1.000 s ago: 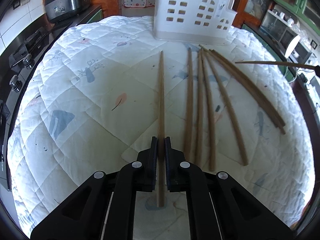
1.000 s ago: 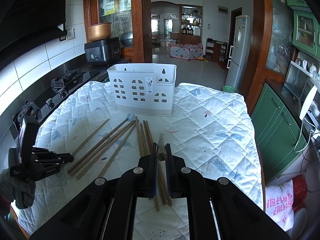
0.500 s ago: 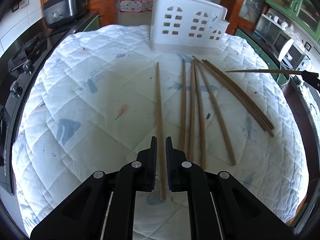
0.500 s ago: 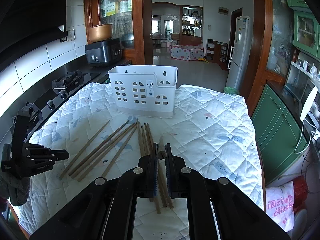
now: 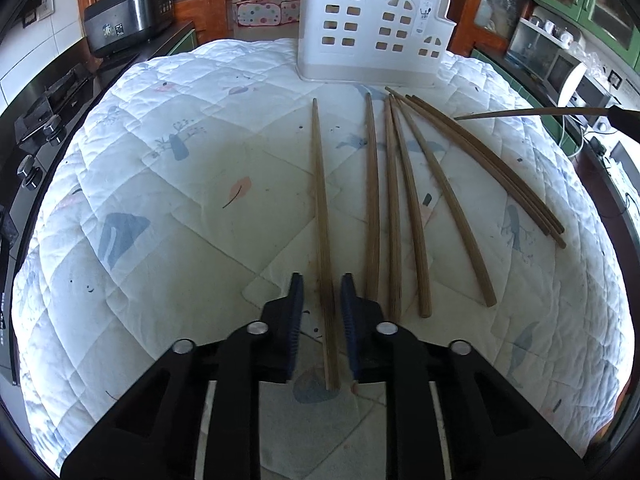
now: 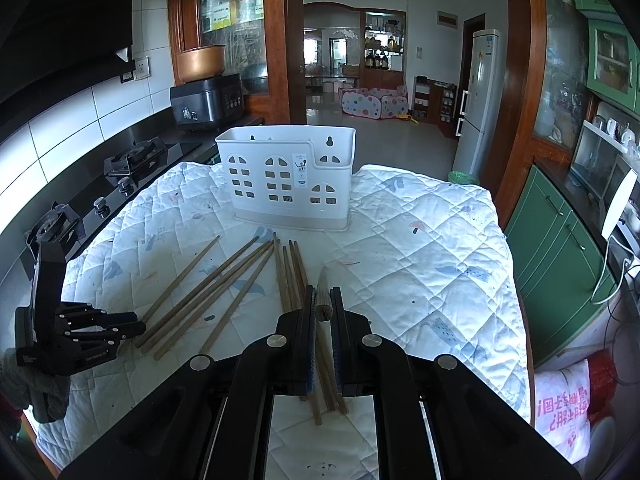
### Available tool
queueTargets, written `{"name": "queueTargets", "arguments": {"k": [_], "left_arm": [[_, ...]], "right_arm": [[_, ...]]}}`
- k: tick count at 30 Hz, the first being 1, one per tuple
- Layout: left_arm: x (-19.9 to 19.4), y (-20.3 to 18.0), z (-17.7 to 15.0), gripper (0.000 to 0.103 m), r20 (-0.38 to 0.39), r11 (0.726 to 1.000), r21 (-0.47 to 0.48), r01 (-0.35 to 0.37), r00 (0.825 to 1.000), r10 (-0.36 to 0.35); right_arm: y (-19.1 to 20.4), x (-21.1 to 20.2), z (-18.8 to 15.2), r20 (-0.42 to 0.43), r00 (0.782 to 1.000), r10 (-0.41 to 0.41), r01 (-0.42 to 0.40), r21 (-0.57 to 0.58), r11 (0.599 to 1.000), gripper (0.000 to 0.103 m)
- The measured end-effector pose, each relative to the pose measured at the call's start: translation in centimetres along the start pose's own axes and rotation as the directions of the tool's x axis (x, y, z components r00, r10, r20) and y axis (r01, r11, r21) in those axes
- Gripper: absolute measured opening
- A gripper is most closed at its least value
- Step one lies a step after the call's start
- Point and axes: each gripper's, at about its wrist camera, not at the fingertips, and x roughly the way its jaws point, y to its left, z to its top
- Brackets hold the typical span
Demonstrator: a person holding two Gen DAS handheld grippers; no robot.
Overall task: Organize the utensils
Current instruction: 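Lift the held chopsticks off the cloth with both grippers, then carry both chopsticks upright over the white utensil holder with both grippers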
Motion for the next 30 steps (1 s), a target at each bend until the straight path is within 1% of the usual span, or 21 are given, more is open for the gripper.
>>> {"name": "queueTargets", "arguments": {"k": [3, 6, 7, 9, 12, 15, 21, 24, 27, 30], "left_arm": [[0.3, 0.0, 0.0, 0.015, -0.001, 1.000, 0.000, -0.004, 1.000, 0.004], [0.5, -0.7, -0.1, 0.013, 0.003, 0.999, 0.031, -0.041, 0.999, 0.040], [0.5, -1.1, -0.1, 0.009, 0.005, 0.997, 0.048, -0.055, 0.998, 0.055], [0.4, -1.3, -0.1, 0.006, 0.001, 0.996, 0.058, -0.067, 0.998, 0.067], [0.0, -0.7, 0.5, 0.005, -0.017, 0.999, 0.022, -0.045, 0.999, 0.046], [-0.9, -0.5, 1.0, 0.005, -0.009, 1.000, 0.013, -0.027, 1.000, 0.027], [-4.4, -0.5, 3.4, 0.005, 0.079, 1.000, 0.004, 0.023, 0.997, -0.023], [-5.2, -0.8, 4.7, 0.005, 0.104, 0.999, 0.009, 0.035, 0.994, -0.036], [-6.2, -0.8, 6.6, 0.005, 0.117, 0.998, 0.002, 0.069, 0.991, -0.069], [-7.5, -1.1, 8.3, 0.005, 0.137, 0.997, 0.022, 0.079, 0.987, -0.081]], "right_arm": [[-0.1, 0.0, 0.0, 0.000, 1.000, 0.000, 0.000, -0.002, 1.000, 0.007], [-0.1, 0.0, 0.0, 0.000, 1.000, 0.000, 0.000, 0.000, 1.000, 0.007], [0.0, 0.0, 0.0, 0.000, 1.000, 0.000, 0.000, 0.001, 1.000, 0.007], [-0.1, 0.0, -0.1, 0.000, 1.000, 0.000, 0.000, 0.005, 1.000, 0.007], [-0.2, 0.0, -0.1, 0.000, 1.000, 0.000, 0.000, 0.003, 1.000, 0.007], [-0.2, -0.1, -0.1, 0.004, 1.000, 0.001, -0.001, 0.008, 1.000, 0.007], [-0.4, -0.6, 0.6, 0.020, 1.000, 0.003, -0.003, 0.003, 1.000, 0.007], [-0.5, -1.0, 1.6, 0.029, 1.000, 0.004, -0.004, -0.005, 1.000, 0.007], [-1.0, -1.5, 3.0, 0.034, 0.999, 0.016, -0.016, -0.003, 1.000, 0.007], [-1.6, -2.4, 5.2, 0.049, 0.998, 0.026, -0.025, -0.012, 1.000, 0.007]]}}
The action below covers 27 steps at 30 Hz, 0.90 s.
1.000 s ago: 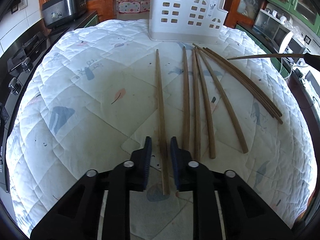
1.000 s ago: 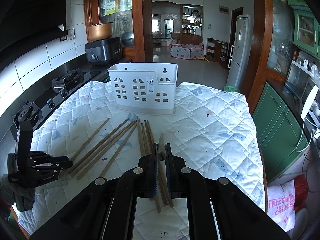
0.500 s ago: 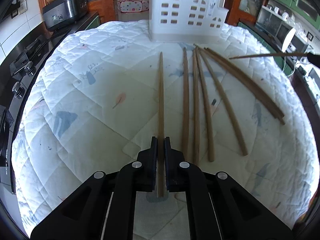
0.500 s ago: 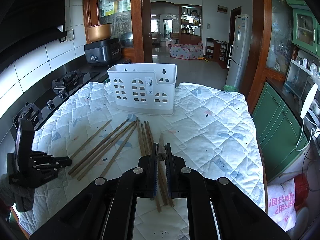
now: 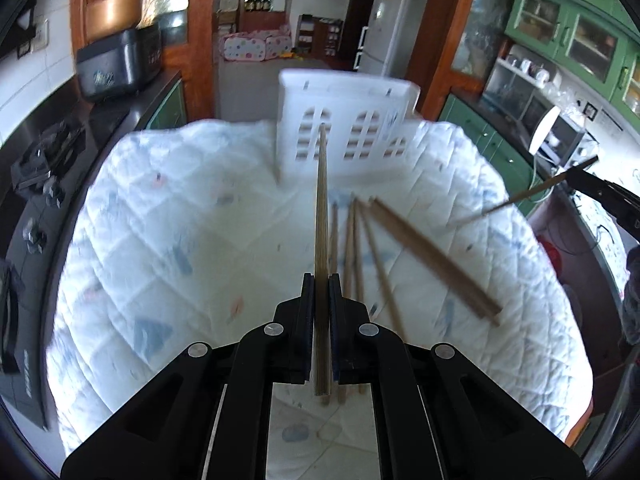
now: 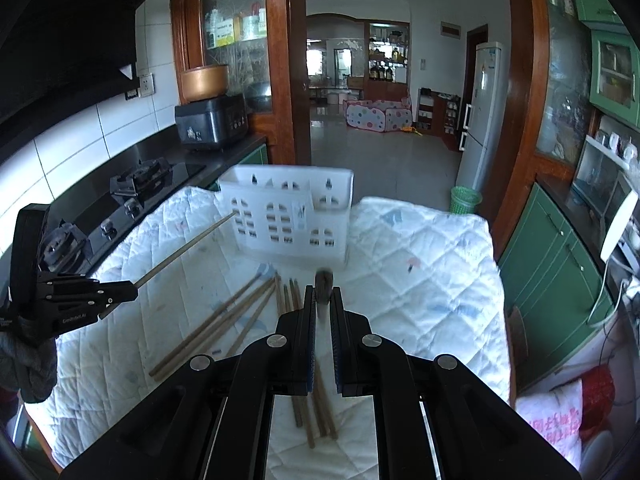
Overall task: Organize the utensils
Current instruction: 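Carry both chopsticks upright over the white utensil holder with both grippers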
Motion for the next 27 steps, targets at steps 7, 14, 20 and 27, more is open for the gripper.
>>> {"name": "queueTargets", "arguments": {"k": [7, 14, 20, 27], "left_arm": [[-2.8, -0.4, 5.5, 0.005, 0.053, 0.998, 0.048, 0.030, 0.998, -0.032], [-2.9, -0.7, 9.0, 0.005, -0.033, 0.992, 0.117, 0.045, 0.999, -0.041], [-2.2, 0.2, 12.8, 0.005, -0.143, 0.970, 0.242, -0.025, 0.988, 0.061], [-0.7, -0.2, 15.1, 0.005, -0.242, 0.935, 0.354, -0.013, 0.965, 0.105]], "right_arm": [[-1.1, -2.3, 5.9, 0.082, 0.996, 0.025, -0.024, -0.010, 1.000, 0.007], [-1.5, -2.4, 10.6, 0.135, 0.990, 0.038, -0.036, -0.014, 0.999, 0.007], [-1.4, -1.2, 14.8, 0.189, 0.982, 0.024, -0.020, -0.021, 1.000, 0.007], [-1.7, 2.1, 17.8, 0.210, 0.978, 0.004, -0.002, -0.009, 1.000, 0.007]]}}
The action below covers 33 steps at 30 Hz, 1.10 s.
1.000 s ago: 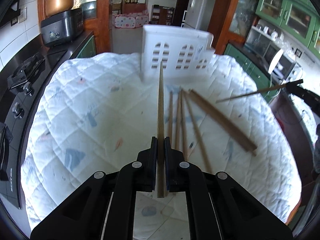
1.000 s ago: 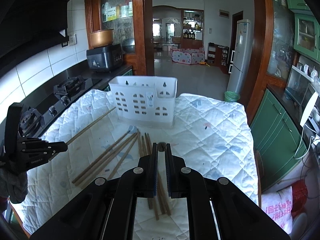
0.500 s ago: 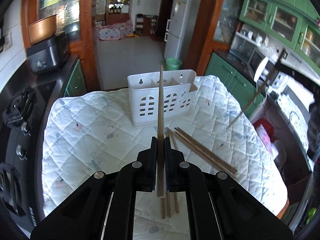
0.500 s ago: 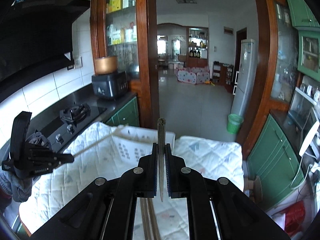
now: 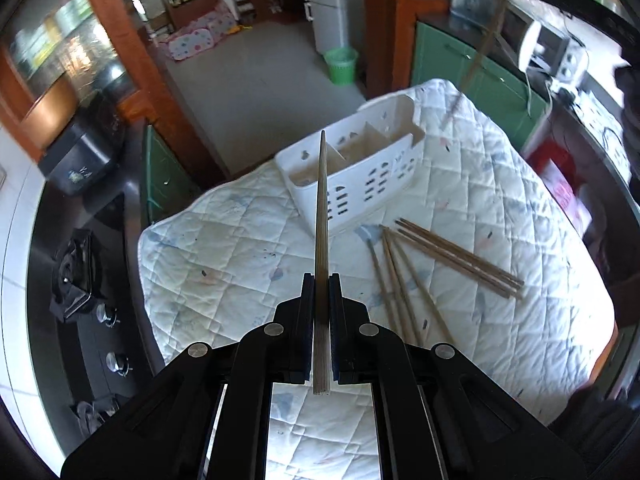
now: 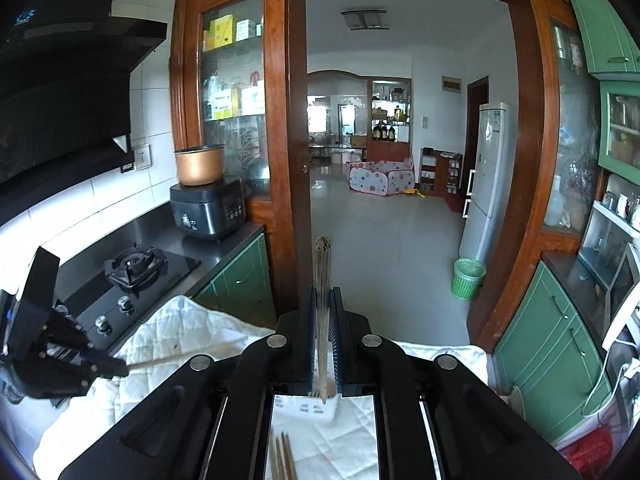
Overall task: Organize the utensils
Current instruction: 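Carry both chopsticks upright over the white utensil holder with both grippers, then lower the chopsticks into the holder and open both grippers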
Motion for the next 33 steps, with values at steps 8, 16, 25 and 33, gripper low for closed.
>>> {"name": "queueTargets", "arguments": {"k": [8, 16, 25, 33], "left_arm": [[1.0, 0.1, 1.2, 0.005, -0.098, 0.999, 0.042, -0.016, 0.995, 0.020], [1.5, -0.1, 3.8, 0.006, -0.173, 0.991, 0.130, -0.012, 0.984, 0.034], [1.8, 0.1, 7.6, 0.006, -0.136, 0.988, 0.135, -0.076, 0.986, 0.094], [1.6, 0.8, 8.0, 0.008, 0.016, 1.000, -0.004, -0.022, 1.000, 0.022]], "right_arm": [[-0.5, 4.1, 0.2, -0.004, 1.000, -0.019, 0.020, 0.028, 0.999, 0.007], [0.0, 7.0, -0.5, -0.026, 0.999, -0.023, 0.024, 0.021, 0.999, 0.007], [1.0, 8.6, -1.1, -0.039, 0.999, -0.026, 0.026, 0.002, 1.000, 0.007], [0.2, 9.9, -2.8, -0.077, 0.997, -0.032, 0.035, 0.042, 0.998, 0.007]]}}
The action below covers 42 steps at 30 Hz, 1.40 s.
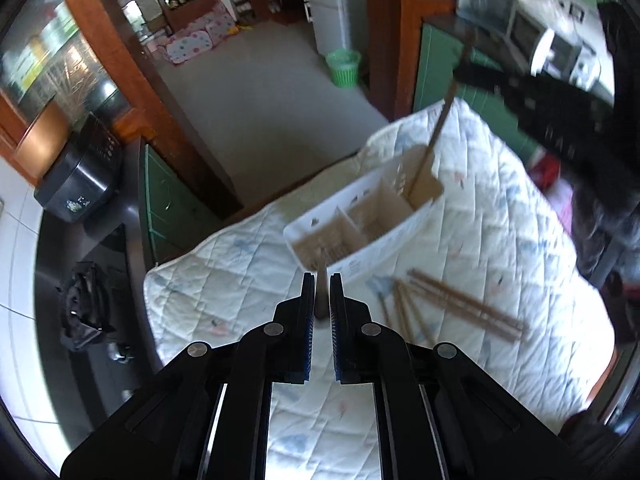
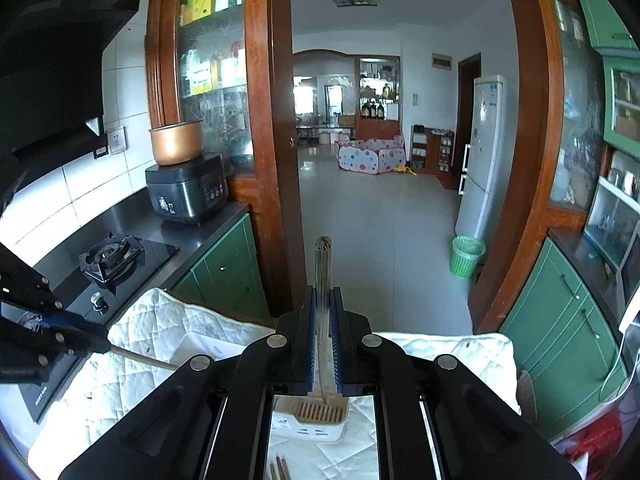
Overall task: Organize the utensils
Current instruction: 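Lower the chopsticks into the holder and open both grippers, then move both grippers back down to the loose chopsticks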
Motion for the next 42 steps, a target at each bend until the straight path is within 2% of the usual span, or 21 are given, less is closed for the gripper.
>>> {"name": "queueTargets", "arguments": {"k": [3, 6, 9, 11, 14, 20, 26, 30, 32, 37, 42], "left_arm": [[-0.5, 0.4, -0.5, 0.010, 0.070, 0.998, -0.058, 0.020, 0.997, -0.016], [-1.7, 0.9, -1.0, 0.011, 0.159, 0.994, -0.107, 0.017, 0.987, 0.000], [-3.7, 1.4, -1.9, 0.025, 0.254, 0.986, -0.164, 0.014, 0.967, 0.029], [-5.2, 1.0, -3.1, 0.026, 0.318, 0.984, -0.179, 0.003, 0.947, 0.055], [-6.4, -0.1, -5.5, 0.026, 0.379, 0.980, -0.197, -0.006, 0.922, 0.082], [-5.6, -2.6, -11.5, 0.026, 0.414, 0.975, -0.223, 0.010, 0.906, 0.085], [-1.0, -5.3, -17.7, 0.026, 0.364, 0.970, -0.241, 0.035, 0.930, 0.057], [4.1, -6.9, -21.1, 0.025, 0.264, 0.967, -0.249, 0.051, 0.964, 0.017], [5.8, -7.5, -22.3, 0.025, 0.229, 0.970, -0.242, 0.040, 0.973, 0.017], [8.9, -7.9, -24.2, 0.024, 0.179, 0.961, -0.265, 0.076, 0.983, -0.029], [10.1, -8.3, -24.7, 0.024, 0.161, 0.963, -0.256, 0.085, 0.986, -0.045]], "right_arm": [[-0.2, 0.0, -0.5, -0.007, 1.000, -0.005, 0.005, 0.003, 1.000, 0.008], [-0.5, -1.0, -0.7, 0.005, 1.000, -0.005, 0.005, 0.015, 1.000, 0.015], [-0.6, -2.9, -0.9, 0.035, 0.999, -0.021, 0.021, 0.002, 1.000, 0.022], [-0.8, -4.5, -1.3, 0.052, 0.999, -0.015, 0.015, -0.005, 1.000, 0.023], [-0.9, -7.1, -2.8, 0.064, 0.998, 0.003, -0.002, -0.016, 1.000, 0.024], [-0.7, -10.9, -8.6, 0.008, 0.999, 0.039, -0.038, -0.034, 0.999, 0.024], [-0.4, -12.2, -16.7, -0.097, 0.995, 0.032, -0.035, -0.035, 0.999, 0.024], [-0.1, -12.3, -21.1, -0.154, 0.988, 0.010, -0.016, -0.033, 0.999, 0.024], [-0.1, -12.3, -22.7, -0.175, 0.985, 0.001, -0.007, -0.035, 0.999, 0.024], [-0.4, -11.5, -25.9, -0.237, 0.972, 0.004, -0.003, 0.003, 1.000, 0.024], [-0.4, -10.6, -27.1, -0.269, 0.963, 0.005, -0.002, 0.011, 1.000, 0.024]]}}
